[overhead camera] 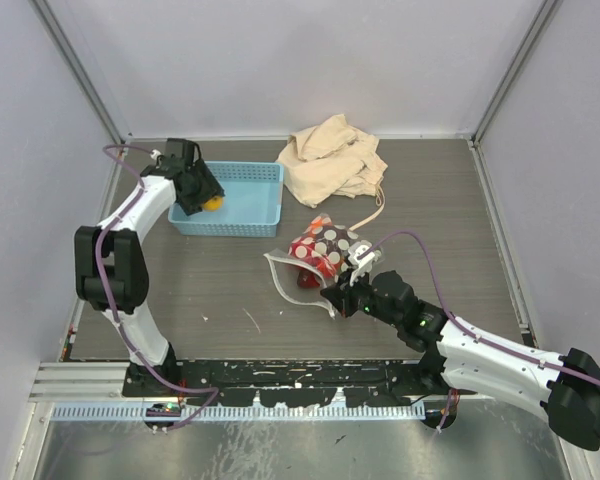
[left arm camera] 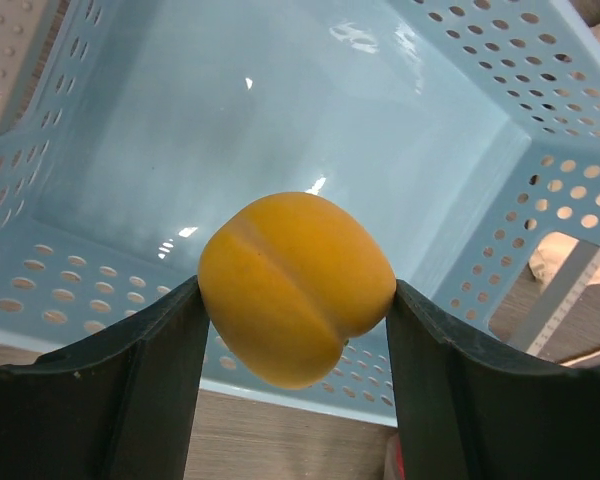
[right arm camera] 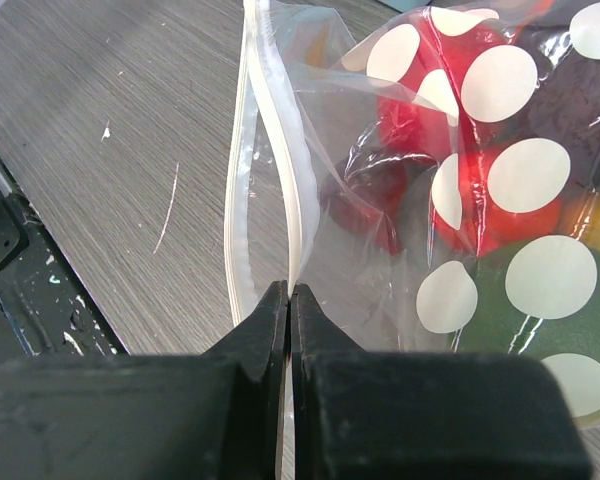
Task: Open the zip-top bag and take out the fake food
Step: Place the fake fruit in the bin.
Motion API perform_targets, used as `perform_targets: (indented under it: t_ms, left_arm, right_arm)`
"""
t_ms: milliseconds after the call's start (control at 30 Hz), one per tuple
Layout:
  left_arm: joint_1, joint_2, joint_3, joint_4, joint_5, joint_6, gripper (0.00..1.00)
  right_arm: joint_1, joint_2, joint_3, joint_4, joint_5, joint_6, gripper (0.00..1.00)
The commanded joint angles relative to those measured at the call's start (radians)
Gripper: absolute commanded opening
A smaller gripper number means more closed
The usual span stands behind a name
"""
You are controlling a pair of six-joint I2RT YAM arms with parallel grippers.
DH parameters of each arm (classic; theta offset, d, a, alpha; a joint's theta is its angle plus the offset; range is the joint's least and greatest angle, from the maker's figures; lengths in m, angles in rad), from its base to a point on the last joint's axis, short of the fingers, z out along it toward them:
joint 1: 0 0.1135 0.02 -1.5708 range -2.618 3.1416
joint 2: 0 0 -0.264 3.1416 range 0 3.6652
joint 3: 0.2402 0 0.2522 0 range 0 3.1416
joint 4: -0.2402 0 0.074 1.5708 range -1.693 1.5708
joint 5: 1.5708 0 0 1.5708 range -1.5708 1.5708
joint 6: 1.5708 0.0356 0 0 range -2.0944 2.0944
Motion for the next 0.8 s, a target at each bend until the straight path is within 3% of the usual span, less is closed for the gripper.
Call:
perform_targets:
  t_ms: [0,67,100,133,333,500,567,700,767]
  left_arm:
    - [0.006,0.047,0.102,-0.099,-0.043,0.009,0.64]
    - [0.003,0.054,0.125,-0.112,-0.051,0.013,0.81]
    - [0.001,0.052,0.133,-0.119,-0.059,0.014,0.97]
    - [-0.003,0.047,0.141,-0.121,-0.064,0.017,0.99]
    - [-0.005,-0.052,0.124,-0.107,-0.078,0.014,0.98]
    - [-0.005,-0.259,-0.041,0.030,-0.023,0.024,0.98]
    - [-0.003,-0.364,-0.162,0.145,0.072,0.022,0.98]
    - [0.007,-0.568,-0.441,0.514,0.410,-0.078,0.98]
    - [-0.005,-0.637,-0.524,0.577,0.488,-0.125,0.98]
  right_arm:
    - [0.004,-0.026,0.004,0.082,0.013,0.009,0.01]
    - [0.004,-0.035,-0.001,0.082,0.015,0.009,0.01]
    - [0.005,-0.040,-0.004,0.082,0.016,0.009,0.01]
    - [0.004,-0.045,-0.007,0.083,0.016,0.009,0.01]
    - [0.004,-0.062,-0.036,0.110,0.012,0.018,0.01]
    - [0.004,-0.050,-0.064,0.156,-0.014,0.033,0.01]
    - [0.003,-0.048,-0.080,0.177,-0.029,0.042,0.01]
    - [0.004,-0.072,-0.104,0.188,-0.045,0.047,0.01]
    - [0.004,-0.098,-0.109,0.181,-0.044,0.045,0.01]
